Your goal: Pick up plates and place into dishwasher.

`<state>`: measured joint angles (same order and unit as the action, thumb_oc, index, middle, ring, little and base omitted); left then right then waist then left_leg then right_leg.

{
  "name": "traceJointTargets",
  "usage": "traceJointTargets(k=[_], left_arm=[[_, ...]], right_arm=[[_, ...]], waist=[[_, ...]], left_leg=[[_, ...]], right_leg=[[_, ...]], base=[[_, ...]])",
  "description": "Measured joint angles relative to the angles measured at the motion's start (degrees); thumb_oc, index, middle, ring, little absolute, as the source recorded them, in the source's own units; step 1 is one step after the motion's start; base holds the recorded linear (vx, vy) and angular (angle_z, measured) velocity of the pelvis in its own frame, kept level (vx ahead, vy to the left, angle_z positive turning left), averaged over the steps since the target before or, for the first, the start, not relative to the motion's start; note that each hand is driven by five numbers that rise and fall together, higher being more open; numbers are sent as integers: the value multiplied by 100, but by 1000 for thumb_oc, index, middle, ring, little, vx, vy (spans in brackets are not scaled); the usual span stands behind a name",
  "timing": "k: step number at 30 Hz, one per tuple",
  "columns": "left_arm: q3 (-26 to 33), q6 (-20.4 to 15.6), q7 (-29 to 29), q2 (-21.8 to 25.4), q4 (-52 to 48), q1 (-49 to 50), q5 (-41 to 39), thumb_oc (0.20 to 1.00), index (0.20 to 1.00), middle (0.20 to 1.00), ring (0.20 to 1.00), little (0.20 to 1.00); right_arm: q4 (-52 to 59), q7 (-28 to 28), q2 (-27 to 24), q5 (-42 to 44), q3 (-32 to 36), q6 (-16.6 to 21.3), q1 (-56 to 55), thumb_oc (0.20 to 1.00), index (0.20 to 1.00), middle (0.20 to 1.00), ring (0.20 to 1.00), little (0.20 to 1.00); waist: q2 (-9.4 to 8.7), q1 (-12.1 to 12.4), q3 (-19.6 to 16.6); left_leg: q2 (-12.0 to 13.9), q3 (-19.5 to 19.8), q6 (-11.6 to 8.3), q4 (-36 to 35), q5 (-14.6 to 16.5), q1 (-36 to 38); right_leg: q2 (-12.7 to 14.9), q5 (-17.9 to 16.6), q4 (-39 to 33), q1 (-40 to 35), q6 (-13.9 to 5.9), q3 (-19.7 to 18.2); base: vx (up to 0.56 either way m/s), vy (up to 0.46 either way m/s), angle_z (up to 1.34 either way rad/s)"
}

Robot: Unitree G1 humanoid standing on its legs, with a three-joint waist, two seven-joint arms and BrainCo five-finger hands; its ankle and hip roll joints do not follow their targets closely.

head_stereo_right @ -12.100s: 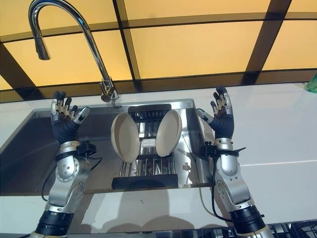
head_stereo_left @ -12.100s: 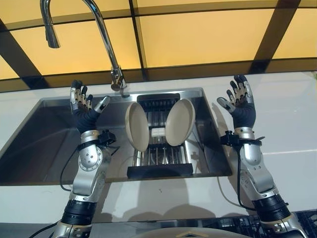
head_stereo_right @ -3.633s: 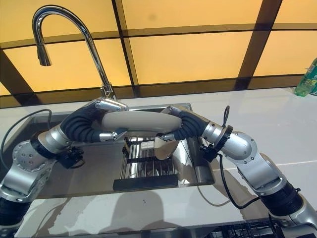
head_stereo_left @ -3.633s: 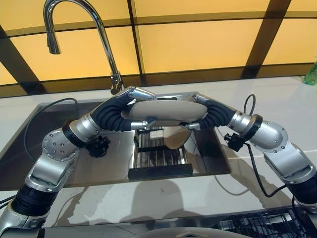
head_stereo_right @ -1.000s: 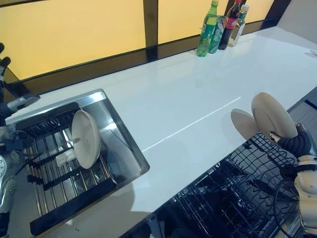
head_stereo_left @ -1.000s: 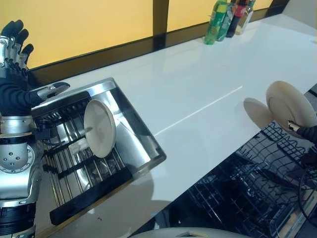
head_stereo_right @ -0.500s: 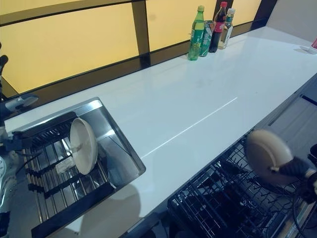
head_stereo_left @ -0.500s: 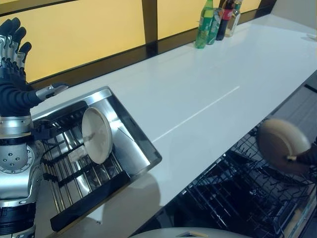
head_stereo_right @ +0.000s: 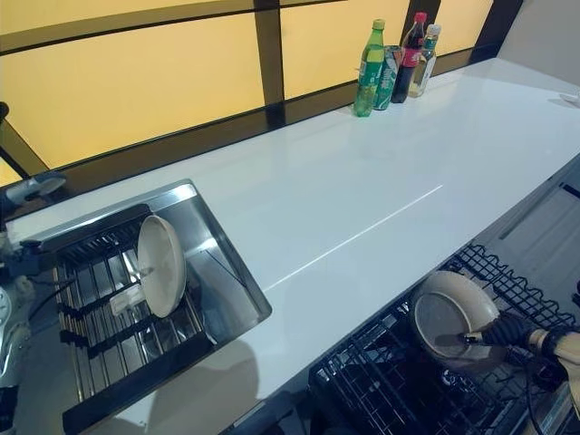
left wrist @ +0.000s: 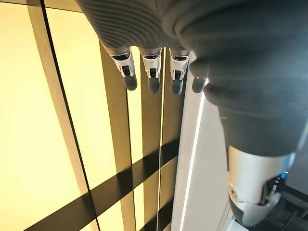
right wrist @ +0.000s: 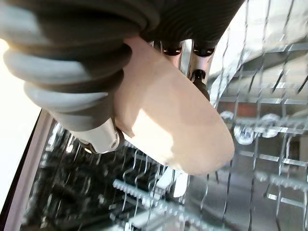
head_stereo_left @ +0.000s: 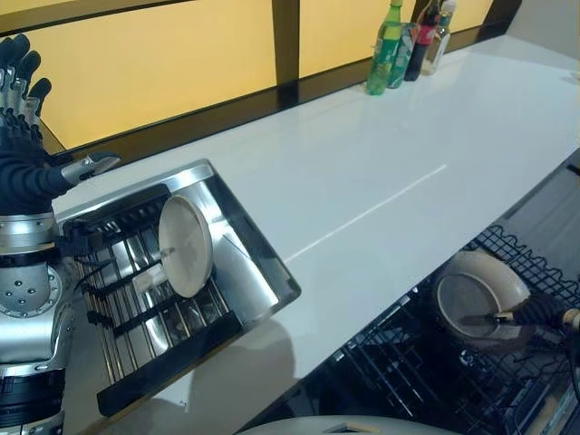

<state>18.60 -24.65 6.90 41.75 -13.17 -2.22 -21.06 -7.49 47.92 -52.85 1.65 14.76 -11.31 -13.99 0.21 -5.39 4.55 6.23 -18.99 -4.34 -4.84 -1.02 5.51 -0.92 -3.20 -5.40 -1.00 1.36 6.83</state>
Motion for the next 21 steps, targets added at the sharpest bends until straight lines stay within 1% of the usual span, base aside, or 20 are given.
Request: traceJointTargets(k=[5,8,10,14,17,21], left_arm=[[-156,-89,-27,0,181,1,0,1000,1000,1000,1000,1000],[-202,-96,-24,0,176,1,1,1000,1000,1000,1000,1000],[-213,-94,-24,0,176,1,1,1000,1000,1000,1000,1000],[-230,-84,-23,-3,174,0,5,1000,1000,1000,1000,1000],[-265,-79,-22,-3,173,1,6,1000,1000,1000,1000,1000],[-465,-2,-15,-19,110,1,18,1000,1000,1000,1000,1000]], right_arm=[[-225,345,-1,-7,-260,231,41,200,200,200,200,200],[-225,570,-99,-123,-500,374,66,200,200,200,200,200],[-216,623,-154,-240,-773,384,130,200,200,200,200,200],[-215,742,-163,-449,-1085,388,228,200,200,200,200,200],[-216,862,-163,-619,-1459,496,364,200,200,200,200,200],[-211,1036,-161,-929,-2005,561,424,200,200,200,200,200]], waist=[[-20,21,-16],[-39,43,-68],[-50,68,-73],[-55,174,-75],[-57,218,-76],[-64,331,-71]], left_leg=[[2,25,1,-11,11,95],[2,32,-5,-12,15,103],[3,36,-3,-11,13,102],[4,46,0,-10,9,101],[4,54,1,-10,8,109],[4,94,1,-10,8,121]], right_leg=[[3,19,-8,-75,17,17],[4,47,-9,-78,57,23],[4,48,-9,-78,60,31],[3,25,-9,-83,25,42],[3,24,-10,-97,25,51],[4,32,-10,-124,21,85]], base=[[5,-2,1],[21,-8,-1],[0,0,0],[0,0,0],[0,0,0],[17,7,5]])
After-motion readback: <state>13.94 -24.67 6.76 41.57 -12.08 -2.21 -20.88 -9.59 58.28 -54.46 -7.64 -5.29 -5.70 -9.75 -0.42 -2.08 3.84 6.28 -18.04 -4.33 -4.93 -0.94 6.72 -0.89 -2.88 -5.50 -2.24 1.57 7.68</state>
